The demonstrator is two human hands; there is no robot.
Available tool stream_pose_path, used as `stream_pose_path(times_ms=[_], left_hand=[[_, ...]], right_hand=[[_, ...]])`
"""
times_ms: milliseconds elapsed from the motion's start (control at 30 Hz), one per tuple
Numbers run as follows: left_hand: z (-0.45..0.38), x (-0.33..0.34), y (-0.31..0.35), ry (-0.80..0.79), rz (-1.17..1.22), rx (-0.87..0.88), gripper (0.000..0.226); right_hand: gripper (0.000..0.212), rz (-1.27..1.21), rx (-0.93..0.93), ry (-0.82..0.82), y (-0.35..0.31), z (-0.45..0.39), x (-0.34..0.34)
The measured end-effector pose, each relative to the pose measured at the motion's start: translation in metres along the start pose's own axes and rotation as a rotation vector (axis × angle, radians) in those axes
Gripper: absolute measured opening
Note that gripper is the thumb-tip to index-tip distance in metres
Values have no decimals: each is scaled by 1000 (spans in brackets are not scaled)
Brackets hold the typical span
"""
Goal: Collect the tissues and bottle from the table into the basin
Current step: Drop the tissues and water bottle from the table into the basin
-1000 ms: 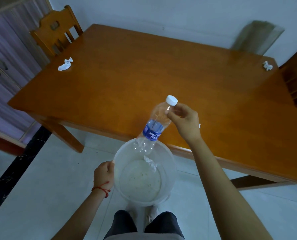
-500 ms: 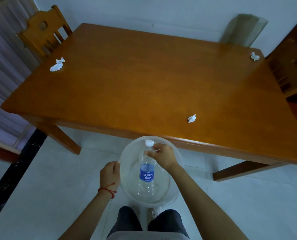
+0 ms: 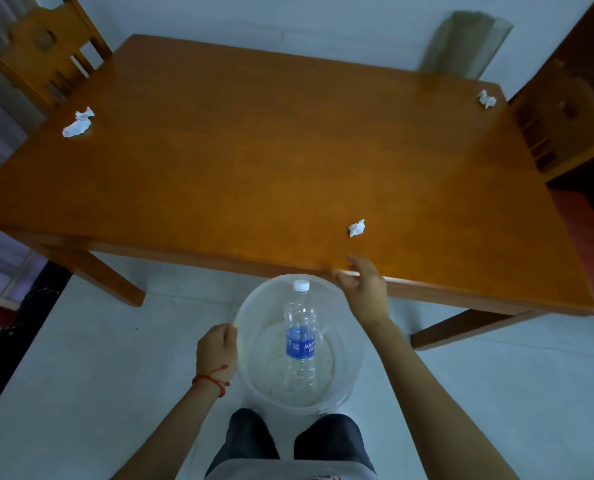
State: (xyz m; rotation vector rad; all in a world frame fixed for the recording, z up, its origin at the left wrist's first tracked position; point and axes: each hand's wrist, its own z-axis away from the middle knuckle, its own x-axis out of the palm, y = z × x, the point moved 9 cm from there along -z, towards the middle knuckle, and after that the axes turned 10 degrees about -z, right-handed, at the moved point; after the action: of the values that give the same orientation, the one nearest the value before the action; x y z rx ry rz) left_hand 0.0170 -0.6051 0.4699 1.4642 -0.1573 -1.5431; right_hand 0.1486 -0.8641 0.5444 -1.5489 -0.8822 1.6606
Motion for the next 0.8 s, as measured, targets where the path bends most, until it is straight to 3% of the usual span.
stream_pose_path(times_ms=[100,300,433,800], left_hand=[[5,11,5,42,1,-38,44],[23,36,13,141,9,-150,46],[32,49,15,190,15,-225,46],[33,48,33,255,11,-234,44]], right_hand=[[45,-34,20,55,18,-26,-26],[47,-2,13,-31,50,-82,-42],[49,52,-14,-103,59,-113,-37],[49,188,-62,-269,67,-166,3]])
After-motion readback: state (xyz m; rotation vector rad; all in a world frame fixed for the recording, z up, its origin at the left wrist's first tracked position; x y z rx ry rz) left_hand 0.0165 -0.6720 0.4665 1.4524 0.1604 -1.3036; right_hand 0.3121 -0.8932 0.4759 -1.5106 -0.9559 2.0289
